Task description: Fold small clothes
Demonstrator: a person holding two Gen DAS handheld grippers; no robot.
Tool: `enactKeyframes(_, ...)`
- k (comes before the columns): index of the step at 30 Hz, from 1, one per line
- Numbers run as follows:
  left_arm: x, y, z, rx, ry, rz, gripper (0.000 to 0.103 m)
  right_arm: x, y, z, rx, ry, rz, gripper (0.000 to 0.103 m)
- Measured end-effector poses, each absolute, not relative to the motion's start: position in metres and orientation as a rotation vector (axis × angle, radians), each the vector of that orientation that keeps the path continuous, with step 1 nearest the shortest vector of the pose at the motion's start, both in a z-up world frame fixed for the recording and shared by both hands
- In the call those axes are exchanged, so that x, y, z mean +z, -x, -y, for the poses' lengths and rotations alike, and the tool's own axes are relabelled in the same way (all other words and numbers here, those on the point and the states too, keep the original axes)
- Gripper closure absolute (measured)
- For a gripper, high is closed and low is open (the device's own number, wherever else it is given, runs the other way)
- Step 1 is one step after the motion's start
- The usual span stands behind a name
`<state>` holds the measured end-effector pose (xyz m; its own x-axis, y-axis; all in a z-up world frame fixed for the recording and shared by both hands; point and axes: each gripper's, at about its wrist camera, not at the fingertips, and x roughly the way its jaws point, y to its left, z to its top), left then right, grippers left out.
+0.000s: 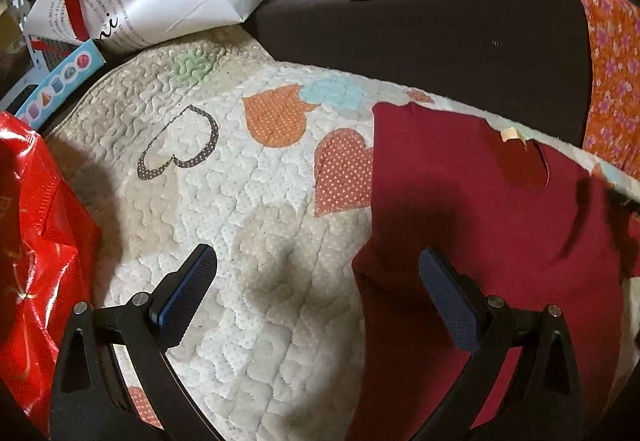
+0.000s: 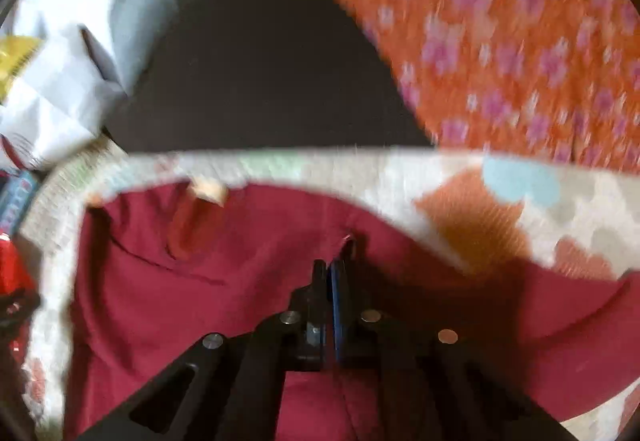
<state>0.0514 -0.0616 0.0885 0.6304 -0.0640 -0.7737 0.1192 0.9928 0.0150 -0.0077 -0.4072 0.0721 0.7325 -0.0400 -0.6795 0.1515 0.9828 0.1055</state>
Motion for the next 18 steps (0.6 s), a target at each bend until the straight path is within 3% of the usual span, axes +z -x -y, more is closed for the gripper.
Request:
enactKeyframes(4,0.086,-0.051,0.067,-0.114,-0.075,-0.883,0.001,0.098,0.04,0.437,-0.187,-0.201,-0.664,0.103)
enactKeyframes(9,0.08,-0.049,0.075,-0.117,-0.111,-0.89,0.001,0.072,0.054,0.452,-0.28,-0.179,-0.795,0.103)
enactKeyframes(12,0.079,-0.05,0.075,-0.117,-0.1,-0.898,0.001,0.071,0.061,0.448,-0.238,-0.185,-0.771,0.103)
enactKeyframes(14,0.08,-0.05,0.074,-0.12,-0.087,-0.894,0.001,0.075,0.059,0.44,-0.181,-0.186,-0.762,0.087)
enactKeyframes(15,0.08,-0.05,0.073,-0.118,-0.094,-0.895,0.001,0.072,0.047,0.433,-0.185,-0.163,-0.788,0.054)
enactKeyframes(16,0.08,-0.05,0.073,-0.117,-0.099,-0.897,0.001,0.072,0.047,0.433,-0.185,-0.163,-0.788,0.041)
enactKeyframes(18,0.08,-0.05,0.073,-0.115,-0.1,-0.903,0.001,0.061,0.034,0.429,-0.16,-0.18,-0.83,0.045)
